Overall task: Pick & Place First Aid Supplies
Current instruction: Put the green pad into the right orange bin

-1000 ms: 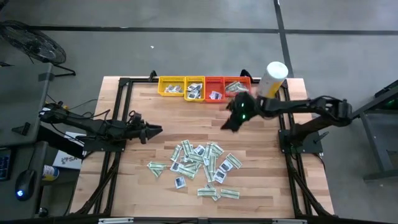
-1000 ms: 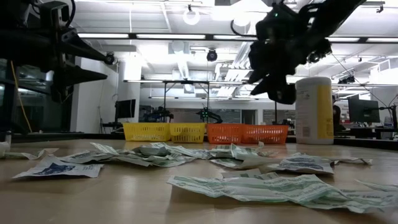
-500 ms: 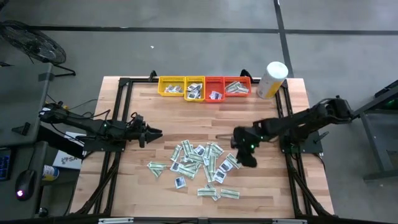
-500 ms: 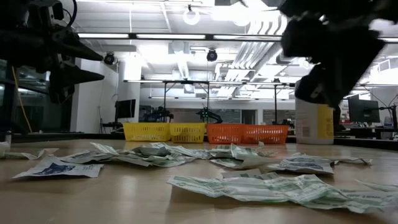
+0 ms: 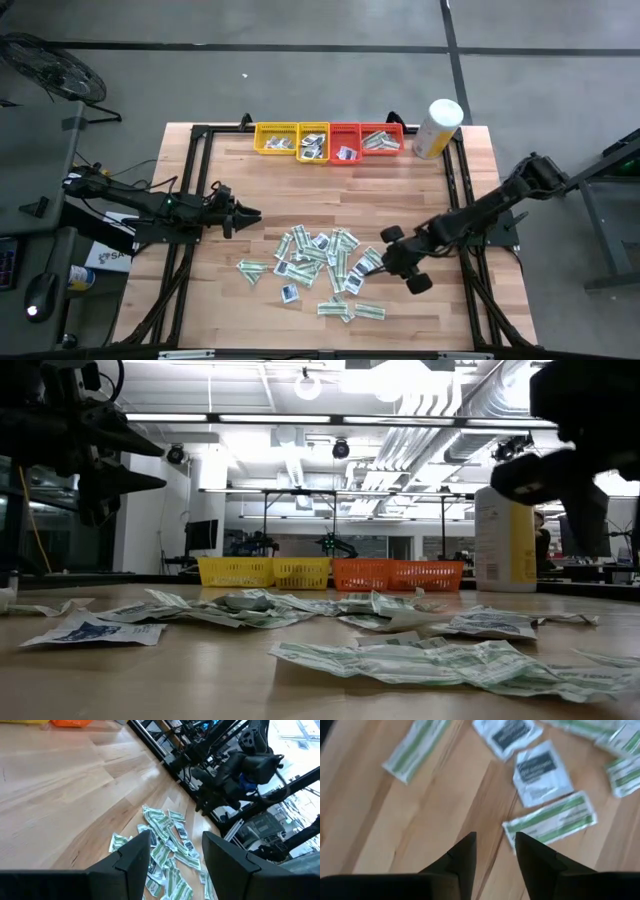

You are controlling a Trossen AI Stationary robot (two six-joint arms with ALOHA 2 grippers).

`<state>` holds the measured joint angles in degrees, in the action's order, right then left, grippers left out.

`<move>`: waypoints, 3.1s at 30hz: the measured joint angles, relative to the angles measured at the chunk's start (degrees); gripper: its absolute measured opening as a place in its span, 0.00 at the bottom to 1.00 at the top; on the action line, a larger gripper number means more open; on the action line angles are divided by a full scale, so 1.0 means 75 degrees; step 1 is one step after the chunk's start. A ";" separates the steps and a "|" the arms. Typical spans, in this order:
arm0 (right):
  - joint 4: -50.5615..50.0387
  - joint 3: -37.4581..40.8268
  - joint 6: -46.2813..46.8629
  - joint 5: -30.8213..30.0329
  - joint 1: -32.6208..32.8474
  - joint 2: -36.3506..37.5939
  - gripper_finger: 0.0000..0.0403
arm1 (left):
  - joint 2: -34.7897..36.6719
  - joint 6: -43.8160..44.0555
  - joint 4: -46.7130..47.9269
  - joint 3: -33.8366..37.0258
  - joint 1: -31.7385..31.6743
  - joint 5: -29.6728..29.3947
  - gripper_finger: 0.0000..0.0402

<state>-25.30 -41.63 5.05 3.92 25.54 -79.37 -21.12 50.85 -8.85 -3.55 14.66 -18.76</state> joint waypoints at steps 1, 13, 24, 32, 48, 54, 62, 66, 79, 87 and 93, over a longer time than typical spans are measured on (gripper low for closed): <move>-0.0043 0.0000 -0.0010 0.0008 0.0027 -0.0086 0.35 | 0.0000 0.0000 0.0001 0.0000 0.0000 0.0000 0.44; 0.0023 -0.0210 -0.0898 -0.0329 -0.0016 -0.1224 0.53 | 0.0000 0.0055 -0.0007 0.0000 0.0000 -0.0032 0.44; 0.0020 -0.0261 -0.1238 -0.0221 -0.0269 -0.1768 0.40 | 0.0000 0.0058 0.0001 0.0000 0.0000 -0.0055 0.44; 0.0001 -0.0263 -0.1351 -0.0251 -0.0251 -0.1972 0.25 | 0.0000 0.0058 0.0004 0.0000 0.0000 -0.0052 0.44; -0.0839 -0.0994 0.0055 -0.1161 -0.0249 -0.2065 0.01 | 0.0000 0.0003 0.0001 0.0000 0.0000 -0.0026 0.44; -0.2300 -0.1984 0.1161 -0.2223 -0.0521 -0.2046 0.00 | -0.0001 0.0001 0.0004 0.0000 0.0000 -0.0029 0.44; -0.3202 -0.3023 0.1604 -0.2729 -0.1596 -0.2028 0.00 | 0.0000 0.0003 0.0004 0.0000 0.0000 -0.0032 0.44; -0.3357 -0.3304 0.1551 -0.2698 -0.2403 -0.2017 0.00 | 0.0000 0.0004 0.0001 0.0000 0.0000 -0.0036 0.44; -0.3518 -0.3743 -0.0509 -0.2521 -0.5077 -0.2014 0.00 | -0.0003 0.0334 -0.0005 0.0000 0.0000 -0.0709 0.44; -0.3504 -0.4034 -0.4387 -0.2656 -0.6328 -0.2002 0.00 | -0.0003 0.0490 -0.0010 0.0000 0.0000 -0.1186 0.44; -0.3290 -0.4045 -0.6872 -0.2674 -0.7295 -0.2002 0.00 | -0.0003 0.0516 -0.0010 0.0000 0.0000 -0.1440 0.44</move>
<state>-49.97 -71.96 -46.49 -16.13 -29.17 -94.39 -21.15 54.72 -8.93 -3.55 14.66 -29.56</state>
